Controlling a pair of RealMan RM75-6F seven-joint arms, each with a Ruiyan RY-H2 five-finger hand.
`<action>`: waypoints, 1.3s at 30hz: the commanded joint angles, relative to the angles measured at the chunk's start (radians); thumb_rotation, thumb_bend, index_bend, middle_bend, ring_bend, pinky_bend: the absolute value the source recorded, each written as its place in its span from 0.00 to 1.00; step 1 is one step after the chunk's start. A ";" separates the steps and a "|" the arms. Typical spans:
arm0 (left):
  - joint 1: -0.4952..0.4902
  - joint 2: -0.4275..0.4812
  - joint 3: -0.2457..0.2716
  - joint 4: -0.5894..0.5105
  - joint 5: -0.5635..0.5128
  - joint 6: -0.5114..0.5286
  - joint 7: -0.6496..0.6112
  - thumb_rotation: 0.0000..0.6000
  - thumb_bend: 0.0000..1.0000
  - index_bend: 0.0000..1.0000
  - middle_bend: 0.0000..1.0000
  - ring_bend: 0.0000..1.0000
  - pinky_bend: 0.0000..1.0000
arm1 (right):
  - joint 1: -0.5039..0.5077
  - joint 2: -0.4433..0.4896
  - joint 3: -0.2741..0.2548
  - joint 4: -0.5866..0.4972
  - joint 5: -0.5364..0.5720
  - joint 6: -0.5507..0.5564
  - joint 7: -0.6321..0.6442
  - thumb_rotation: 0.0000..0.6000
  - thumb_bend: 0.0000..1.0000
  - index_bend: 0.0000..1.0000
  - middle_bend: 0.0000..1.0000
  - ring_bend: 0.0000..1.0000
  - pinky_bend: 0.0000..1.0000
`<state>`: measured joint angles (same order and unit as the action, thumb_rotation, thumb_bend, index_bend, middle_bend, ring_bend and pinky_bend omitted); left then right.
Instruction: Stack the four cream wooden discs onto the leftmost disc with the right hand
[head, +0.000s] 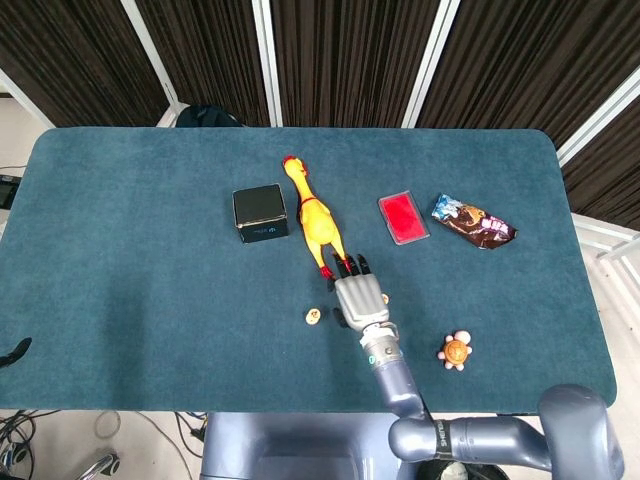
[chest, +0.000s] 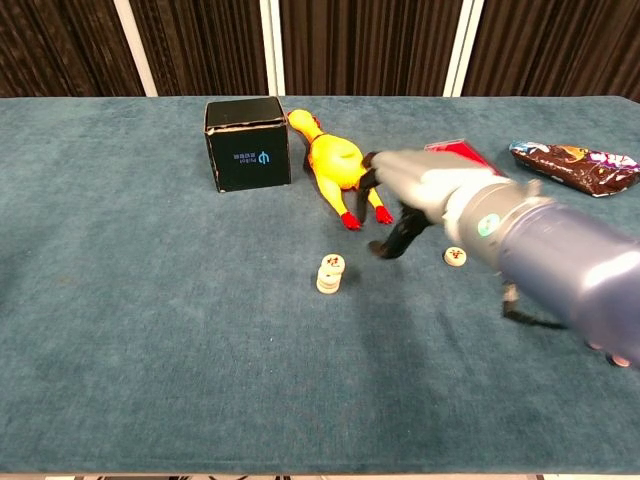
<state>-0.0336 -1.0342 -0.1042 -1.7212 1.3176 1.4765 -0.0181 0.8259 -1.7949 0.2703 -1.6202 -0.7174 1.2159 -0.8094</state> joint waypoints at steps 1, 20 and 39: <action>0.000 0.000 -0.001 0.000 -0.001 0.001 0.001 1.00 0.17 0.13 0.00 0.00 0.13 | -0.027 0.058 0.001 -0.006 0.009 0.000 0.021 1.00 0.42 0.40 0.00 0.00 0.00; 0.000 -0.001 -0.003 0.000 -0.008 0.000 0.002 1.00 0.17 0.13 0.00 0.00 0.13 | -0.123 0.108 -0.096 0.124 -0.047 -0.053 0.158 1.00 0.42 0.39 0.00 0.00 0.00; -0.001 0.000 -0.003 0.001 -0.008 -0.003 0.002 1.00 0.17 0.13 0.00 0.00 0.13 | -0.140 0.046 -0.102 0.187 -0.081 -0.062 0.167 1.00 0.42 0.40 0.00 0.00 0.00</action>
<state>-0.0343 -1.0346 -0.1067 -1.7202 1.3095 1.4733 -0.0161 0.6856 -1.7463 0.1662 -1.4350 -0.7996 1.1534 -0.6409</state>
